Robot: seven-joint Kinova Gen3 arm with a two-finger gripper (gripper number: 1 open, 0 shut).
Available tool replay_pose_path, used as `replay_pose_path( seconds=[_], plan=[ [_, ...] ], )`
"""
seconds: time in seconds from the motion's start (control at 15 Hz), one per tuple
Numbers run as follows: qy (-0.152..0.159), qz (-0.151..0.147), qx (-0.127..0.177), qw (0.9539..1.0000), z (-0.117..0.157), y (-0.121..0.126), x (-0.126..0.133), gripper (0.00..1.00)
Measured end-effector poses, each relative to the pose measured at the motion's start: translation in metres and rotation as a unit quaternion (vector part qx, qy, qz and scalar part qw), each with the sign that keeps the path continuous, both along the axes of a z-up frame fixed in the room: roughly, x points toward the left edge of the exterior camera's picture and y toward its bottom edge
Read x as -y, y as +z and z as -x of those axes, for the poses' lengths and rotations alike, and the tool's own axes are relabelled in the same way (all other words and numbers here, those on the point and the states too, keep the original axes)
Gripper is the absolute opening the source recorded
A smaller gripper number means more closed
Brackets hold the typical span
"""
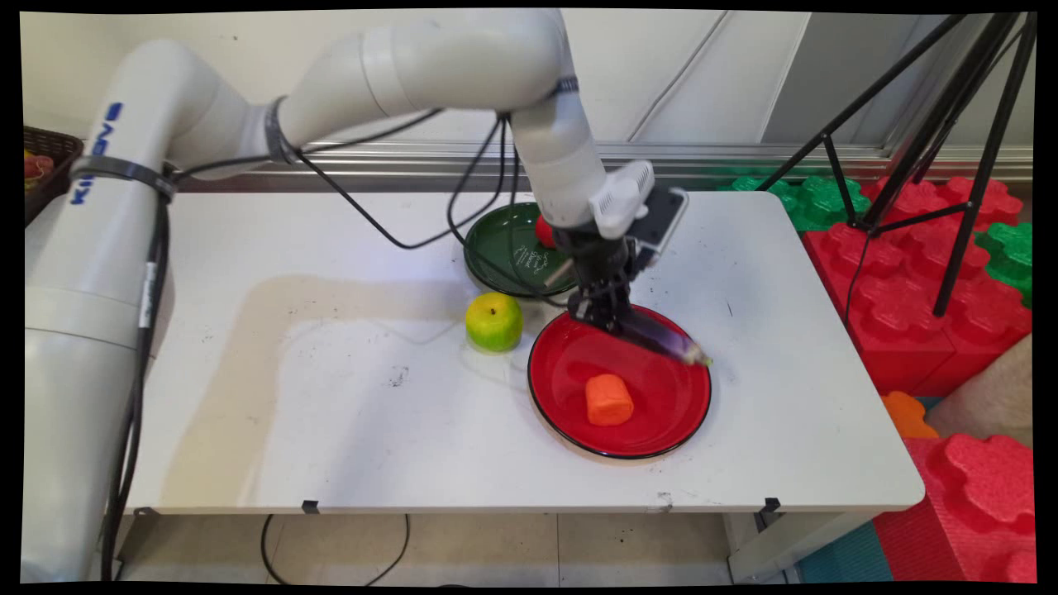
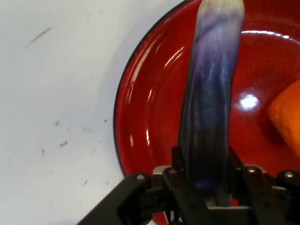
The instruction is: Place the picked object on the table
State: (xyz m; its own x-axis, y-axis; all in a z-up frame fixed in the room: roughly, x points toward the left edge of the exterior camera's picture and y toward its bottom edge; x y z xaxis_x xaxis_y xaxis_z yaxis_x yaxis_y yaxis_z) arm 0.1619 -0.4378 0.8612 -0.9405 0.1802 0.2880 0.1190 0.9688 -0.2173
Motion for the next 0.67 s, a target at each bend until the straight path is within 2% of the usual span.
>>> replay_pose_path(
  seconds=[0.2, 0.47, 0.67],
  plan=[
    [0.015, 0.008, -0.010, 0.9998, -0.014, 0.030, -0.009, 0.00],
    [0.065, 0.013, -0.023, 0.9975, -0.046, 0.075, -0.029, 0.00],
    [0.092, 0.012, -0.021, 0.9954, -0.071, 0.096, -0.045, 0.00]
  ],
)
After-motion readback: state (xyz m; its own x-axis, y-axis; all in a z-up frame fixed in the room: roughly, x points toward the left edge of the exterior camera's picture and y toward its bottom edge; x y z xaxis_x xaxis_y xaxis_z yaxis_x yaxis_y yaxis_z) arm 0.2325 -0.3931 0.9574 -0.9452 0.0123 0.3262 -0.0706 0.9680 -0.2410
